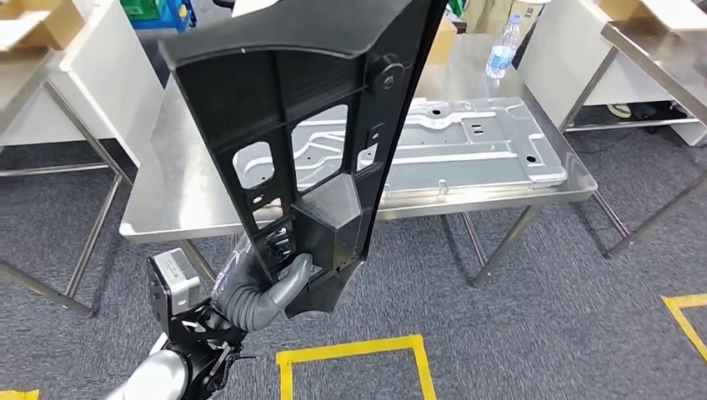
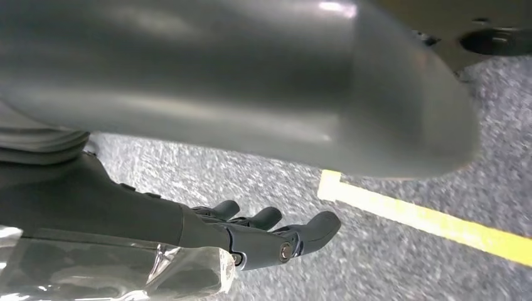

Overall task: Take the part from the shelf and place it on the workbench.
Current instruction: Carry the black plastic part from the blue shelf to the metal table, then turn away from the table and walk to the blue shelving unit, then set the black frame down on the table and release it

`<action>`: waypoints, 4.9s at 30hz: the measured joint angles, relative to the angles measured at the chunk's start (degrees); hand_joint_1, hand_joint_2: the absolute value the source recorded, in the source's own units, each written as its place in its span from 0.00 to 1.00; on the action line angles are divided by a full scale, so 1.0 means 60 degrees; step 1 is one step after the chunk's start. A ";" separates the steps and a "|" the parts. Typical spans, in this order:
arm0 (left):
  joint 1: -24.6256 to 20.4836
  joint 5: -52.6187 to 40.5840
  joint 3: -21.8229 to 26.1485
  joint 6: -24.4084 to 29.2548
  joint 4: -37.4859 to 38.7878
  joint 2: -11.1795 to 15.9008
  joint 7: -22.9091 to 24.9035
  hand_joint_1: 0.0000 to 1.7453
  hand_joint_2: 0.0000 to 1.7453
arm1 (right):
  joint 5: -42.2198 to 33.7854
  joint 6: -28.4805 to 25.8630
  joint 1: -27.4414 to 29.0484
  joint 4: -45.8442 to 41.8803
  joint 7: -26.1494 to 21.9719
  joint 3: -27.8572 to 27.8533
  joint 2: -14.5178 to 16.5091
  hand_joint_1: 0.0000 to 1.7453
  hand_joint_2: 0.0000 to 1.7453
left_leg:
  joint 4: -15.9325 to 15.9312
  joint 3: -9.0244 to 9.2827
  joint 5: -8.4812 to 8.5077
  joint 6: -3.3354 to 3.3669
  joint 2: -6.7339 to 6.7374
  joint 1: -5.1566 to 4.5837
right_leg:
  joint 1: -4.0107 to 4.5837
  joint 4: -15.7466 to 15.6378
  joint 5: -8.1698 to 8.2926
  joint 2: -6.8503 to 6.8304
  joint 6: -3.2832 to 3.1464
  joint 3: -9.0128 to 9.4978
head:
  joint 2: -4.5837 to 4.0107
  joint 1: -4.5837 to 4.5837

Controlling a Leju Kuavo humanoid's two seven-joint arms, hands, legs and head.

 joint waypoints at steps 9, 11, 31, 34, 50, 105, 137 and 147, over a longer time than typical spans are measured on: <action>-0.0097 0.0048 -0.0021 -0.0023 0.0011 -0.0004 0.0000 1.00 1.00 | -0.0008 -0.0004 -0.0028 0.0000 -0.0006 0.0000 0.0003 0.00 0.00 | 0.1434 -0.0582 -0.0962 -0.0421 0.0040 -0.0009 | 0.0042 -0.1229 0.0187 0.0008 -0.0424 0.0593 | 0.0001 -0.0052; -0.0090 0.0051 -0.0029 -0.0023 0.0012 -0.0004 0.0002 1.00 1.00 | -0.0008 -0.0004 -0.0027 0.0000 -0.0007 0.0000 0.0006 0.00 0.00 | 0.2759 -0.1424 -0.1343 -0.0447 0.0042 -0.0009 | 0.0073 -0.1227 0.0096 0.0009 -0.0469 0.0676 | 0.0001 -0.0059; -0.0113 0.0060 -0.0048 -0.0023 0.0023 -0.0011 -0.0008 1.00 1.00 | -0.0015 -0.0008 -0.0015 0.0000 0.0003 0.0000 0.0027 0.00 0.00 | -0.0129 0.0080 0.0001 0.0056 0.0008 -0.0065 | 0.0043 -0.0362 0.0169 -0.0021 0.0073 0.0124 | -0.0003 -0.0029; -0.0127 0.0062 -0.0046 -0.0023 0.0033 -0.0011 -0.0008 1.00 1.00 | -0.0015 -0.0006 -0.0032 0.0000 0.0003 0.0000 0.0018 0.00 0.00 | -0.0135 0.0144 -0.0165 -0.0086 0.0008 -0.0119 | 0.0101 -0.1229 0.0335 -0.0016 -0.0084 0.0496 | 0.0000 -0.0035; -0.0174 0.0088 -0.0047 -0.0023 0.0090 -0.0014 -0.0010 1.00 1.00 | -0.0005 0.0000 -0.0032 0.0000 0.0000 0.0000 0.0021 0.00 0.00 | 0.0108 -0.0794 0.0568 -0.0218 0.0040 -0.0050 | 0.0100 -0.1337 -0.0291 0.0079 -0.0172 0.1188 | -0.0002 -0.0070; -0.2996 -1.1557 -0.0722 0.2818 0.3691 -0.1551 0.2702 1.00 1.00 | 0.1091 0.0353 -0.0474 -0.0011 0.0517 0.0543 0.0172 0.00 0.00 | 0.2642 -0.1765 -0.0678 -0.0272 0.0089 -0.0072 | 0.0080 -0.1451 0.0291 -0.0062 -0.0359 0.0689 | -0.0002 -0.0062; -0.3665 -1.1951 -0.0895 0.1073 0.9194 -0.0798 0.4868 0.50 1.00 | 0.1241 0.0407 -0.0547 -0.0011 0.0647 0.0579 0.0319 0.00 0.00 | 0.1901 -0.1673 -0.0125 -0.0402 0.0055 0.0062 | -0.0033 -0.1354 0.0303 -0.0039 -0.0222 0.0561 | -0.0002 -0.0066; -0.3633 -1.1505 -0.0772 0.0201 0.9643 -0.0778 0.5359 0.00 1.00 | 0.1260 0.0414 -0.0553 -0.0007 0.0665 0.0579 0.0319 0.00 0.00 | 0.0339 -0.0916 0.0430 0.0018 0.0006 0.0023 | -0.0014 0.0347 -0.0725 -0.0061 0.0068 -0.0120 | -0.0003 -0.0012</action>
